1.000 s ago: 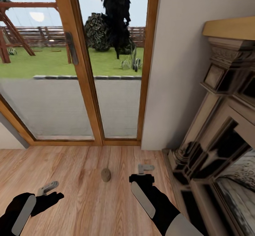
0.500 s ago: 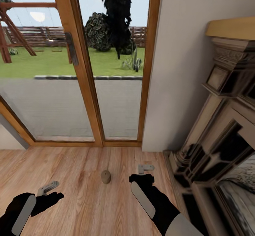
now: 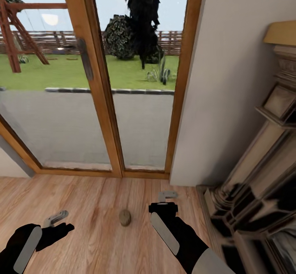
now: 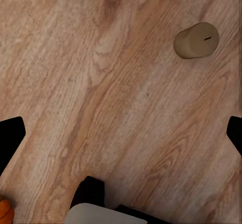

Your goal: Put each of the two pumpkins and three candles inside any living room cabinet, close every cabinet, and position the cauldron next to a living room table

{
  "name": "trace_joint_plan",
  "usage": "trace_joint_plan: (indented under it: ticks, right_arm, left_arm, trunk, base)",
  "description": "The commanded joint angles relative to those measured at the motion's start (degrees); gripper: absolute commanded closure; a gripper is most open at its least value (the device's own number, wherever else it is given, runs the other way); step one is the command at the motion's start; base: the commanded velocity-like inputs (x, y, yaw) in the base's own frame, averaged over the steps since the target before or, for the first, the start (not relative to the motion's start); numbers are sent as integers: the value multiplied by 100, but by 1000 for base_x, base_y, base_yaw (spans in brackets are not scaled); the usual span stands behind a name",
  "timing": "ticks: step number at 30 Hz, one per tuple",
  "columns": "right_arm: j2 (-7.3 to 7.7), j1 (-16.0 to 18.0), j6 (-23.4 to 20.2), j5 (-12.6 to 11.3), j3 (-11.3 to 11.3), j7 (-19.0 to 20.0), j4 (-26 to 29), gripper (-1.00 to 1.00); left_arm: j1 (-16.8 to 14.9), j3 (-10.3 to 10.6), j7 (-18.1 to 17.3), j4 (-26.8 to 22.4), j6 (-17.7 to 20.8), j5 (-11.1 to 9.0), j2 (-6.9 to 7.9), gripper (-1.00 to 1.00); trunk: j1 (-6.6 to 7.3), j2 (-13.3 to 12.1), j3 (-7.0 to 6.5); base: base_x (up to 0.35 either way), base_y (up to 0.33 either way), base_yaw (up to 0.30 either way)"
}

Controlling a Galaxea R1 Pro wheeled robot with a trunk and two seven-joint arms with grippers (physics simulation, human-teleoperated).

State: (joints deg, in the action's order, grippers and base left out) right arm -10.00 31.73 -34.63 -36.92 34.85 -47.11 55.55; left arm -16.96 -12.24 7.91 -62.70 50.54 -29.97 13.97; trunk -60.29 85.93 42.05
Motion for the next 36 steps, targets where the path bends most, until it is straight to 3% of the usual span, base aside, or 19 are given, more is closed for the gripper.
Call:
trace_joint_plan:
  ticks: [1, 10, 22, 36]
  right_arm:
    - [0, 0, 0, 0, 1, 0, 0, -100]
    - [0, 0, -3, -1, 12, 0, 0, -100]
    - [0, 0, -2, -4, 13, -1, 1, -100]
    - [0, 0, -6, -8, 16, 0, 2, -100]
  left_arm:
    - [0, 0, 0, 1, 0, 0, 0, -100]
    - [0, 2, 0, -1, 0, 0, 0, -100]
    - [0, 0, 0, 0, 0, 0, 0, -100]
    - [0, 2, 0, 2, 0, -6, 0, -100]
  trunk:
    - [0, 0, 0]
    - [0, 0, -17]
    - [0, 0, -47]
    - [0, 0, -56]
  base:
    - [323, 0, 5]
    - [294, -43, 198]
    - [65, -3, 260]
    - [137, 0, 41]
